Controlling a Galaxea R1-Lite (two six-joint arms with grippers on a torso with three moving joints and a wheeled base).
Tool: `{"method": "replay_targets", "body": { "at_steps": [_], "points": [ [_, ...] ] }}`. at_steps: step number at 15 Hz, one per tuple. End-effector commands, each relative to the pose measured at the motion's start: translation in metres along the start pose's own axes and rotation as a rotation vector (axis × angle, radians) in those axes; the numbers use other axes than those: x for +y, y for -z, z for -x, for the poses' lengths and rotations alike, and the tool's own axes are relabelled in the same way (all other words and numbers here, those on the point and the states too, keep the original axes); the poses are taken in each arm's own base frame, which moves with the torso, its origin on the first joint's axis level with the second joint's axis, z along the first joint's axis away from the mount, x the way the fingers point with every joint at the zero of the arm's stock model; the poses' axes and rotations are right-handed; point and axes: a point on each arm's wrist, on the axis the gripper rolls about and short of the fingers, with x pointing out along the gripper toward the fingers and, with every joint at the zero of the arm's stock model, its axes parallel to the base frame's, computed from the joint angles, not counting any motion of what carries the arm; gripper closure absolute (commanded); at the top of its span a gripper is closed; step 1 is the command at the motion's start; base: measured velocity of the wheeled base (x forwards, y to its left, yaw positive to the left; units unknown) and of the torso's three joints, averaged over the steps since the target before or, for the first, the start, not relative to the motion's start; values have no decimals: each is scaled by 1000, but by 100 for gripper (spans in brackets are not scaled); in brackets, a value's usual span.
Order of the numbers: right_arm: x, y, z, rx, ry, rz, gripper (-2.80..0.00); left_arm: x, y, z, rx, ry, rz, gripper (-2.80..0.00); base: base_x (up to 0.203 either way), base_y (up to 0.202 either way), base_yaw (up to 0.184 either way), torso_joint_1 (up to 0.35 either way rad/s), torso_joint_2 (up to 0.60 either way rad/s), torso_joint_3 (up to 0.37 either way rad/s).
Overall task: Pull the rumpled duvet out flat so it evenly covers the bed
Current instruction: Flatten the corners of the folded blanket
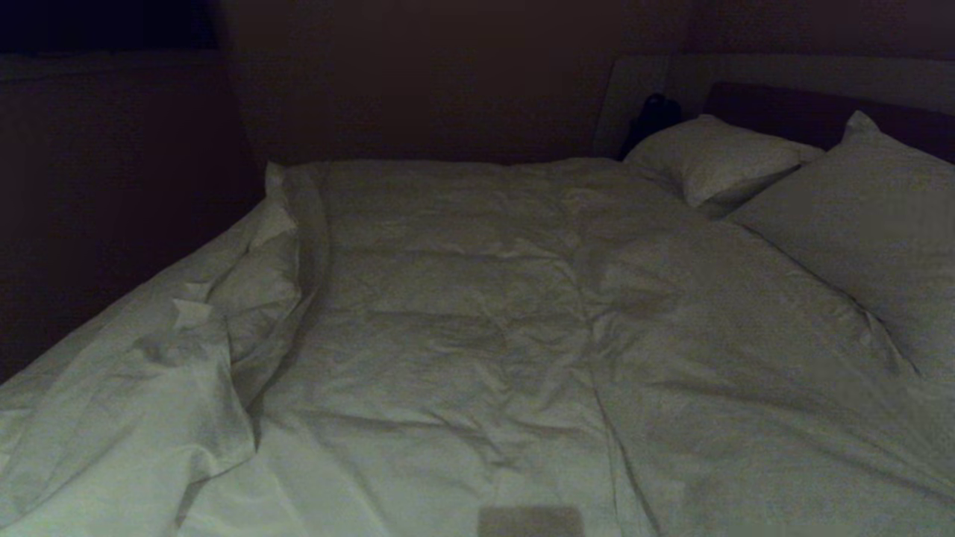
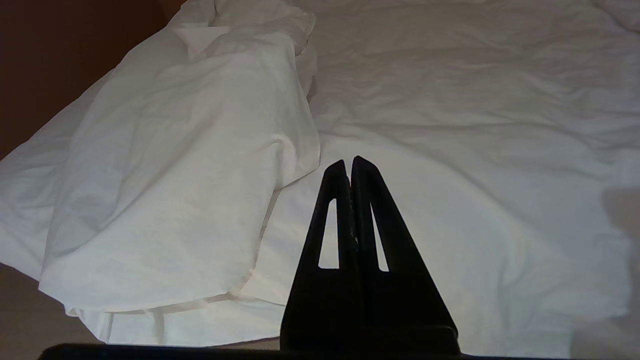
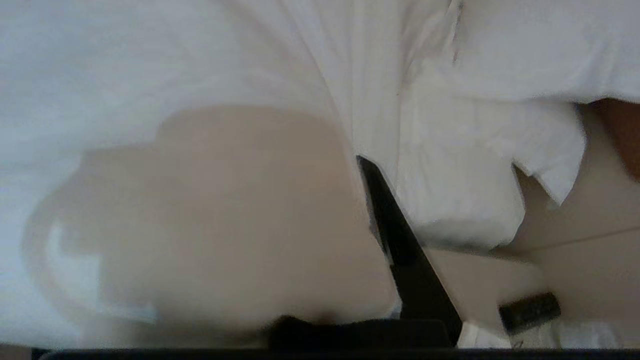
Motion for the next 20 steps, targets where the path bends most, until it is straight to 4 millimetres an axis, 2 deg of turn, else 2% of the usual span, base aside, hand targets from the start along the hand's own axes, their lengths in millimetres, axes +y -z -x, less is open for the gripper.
{"method": "replay_targets", "body": {
  "at_steps": [1,7,10,12,14,15,18,19,20],
  "points": [
    [2,6,1,42,-15,24,-280,0,0,0,0,0,0,0,0,0,0,0,0,0],
    [1,3,1,32,-11,19,-280,0,0,0,0,0,0,0,0,0,0,0,0,0],
    [-4,-4,4,6,-2,1,-280,0,0,0,0,0,0,0,0,0,0,0,0,0],
    [-18,-28,13,-79,0,-92,-280,0,0,0,0,0,0,0,0,0,0,0,0,0],
    [-22,-36,15,-95,-23,-149,-280,0,0,0,0,0,0,0,0,0,0,0,0,0],
    [-27,-47,17,-99,-27,-189,-280,0,0,0,0,0,0,0,0,0,0,0,0,0],
    [-62,-109,35,-184,-26,-354,-280,0,0,0,0,0,0,0,0,0,0,0,0,0],
    [-68,-124,37,-173,-56,-375,-280,0,0,0,0,0,0,0,0,0,0,0,0,0],
    [-69,-130,35,-139,-90,-385,-280,0,0,0,0,0,0,0,0,0,0,0,0,0]
  ]
}}
